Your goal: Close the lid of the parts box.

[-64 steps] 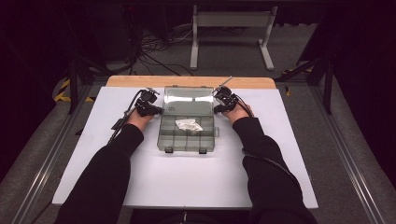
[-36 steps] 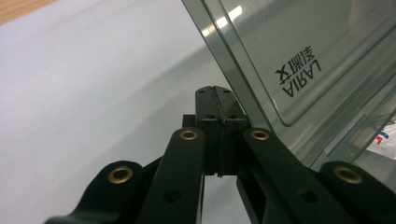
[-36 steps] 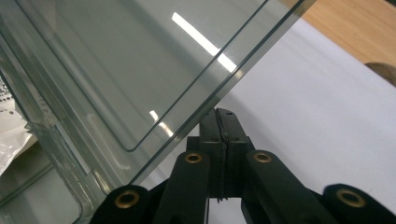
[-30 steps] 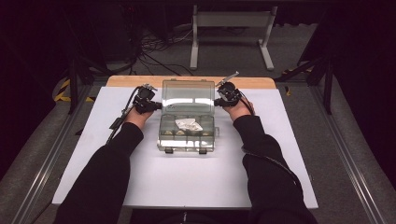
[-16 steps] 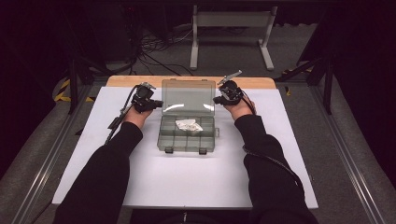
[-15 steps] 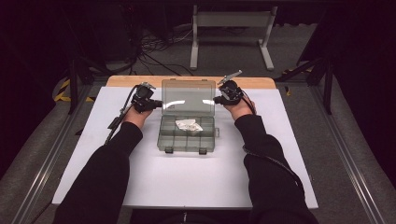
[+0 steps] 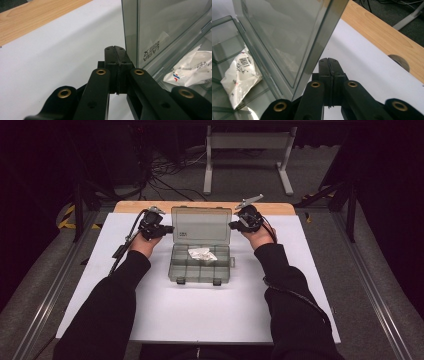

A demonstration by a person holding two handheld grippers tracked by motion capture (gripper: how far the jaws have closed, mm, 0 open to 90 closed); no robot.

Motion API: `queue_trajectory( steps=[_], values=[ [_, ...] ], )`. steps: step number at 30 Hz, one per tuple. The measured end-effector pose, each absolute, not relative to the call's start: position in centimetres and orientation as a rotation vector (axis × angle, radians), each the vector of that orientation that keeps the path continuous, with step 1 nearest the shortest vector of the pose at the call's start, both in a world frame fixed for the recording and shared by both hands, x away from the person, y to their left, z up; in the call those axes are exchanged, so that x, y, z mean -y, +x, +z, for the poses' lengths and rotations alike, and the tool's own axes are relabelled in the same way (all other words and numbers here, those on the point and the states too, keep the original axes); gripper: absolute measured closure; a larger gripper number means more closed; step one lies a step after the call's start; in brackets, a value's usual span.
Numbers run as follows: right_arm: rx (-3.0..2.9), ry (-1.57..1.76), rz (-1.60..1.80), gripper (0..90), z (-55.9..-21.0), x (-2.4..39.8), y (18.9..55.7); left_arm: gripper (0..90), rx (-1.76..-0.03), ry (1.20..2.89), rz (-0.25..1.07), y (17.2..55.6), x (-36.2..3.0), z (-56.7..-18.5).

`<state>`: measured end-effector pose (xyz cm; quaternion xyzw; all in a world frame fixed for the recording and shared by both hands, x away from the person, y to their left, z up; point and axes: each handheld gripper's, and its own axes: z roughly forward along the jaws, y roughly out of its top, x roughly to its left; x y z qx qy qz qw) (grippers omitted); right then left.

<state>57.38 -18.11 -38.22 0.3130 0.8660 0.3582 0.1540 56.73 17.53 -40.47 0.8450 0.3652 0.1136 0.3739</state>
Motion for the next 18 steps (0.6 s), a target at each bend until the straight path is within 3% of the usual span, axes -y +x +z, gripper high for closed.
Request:
queue_trajectory(
  steps=[18],
  values=[
    [-2.472, 0.78, 1.099, 89.9, -35.8, 18.4, 54.3, 89.7, -0.839, 2.155, 0.305, 54.8, -18.2, -38.5]
  ],
)
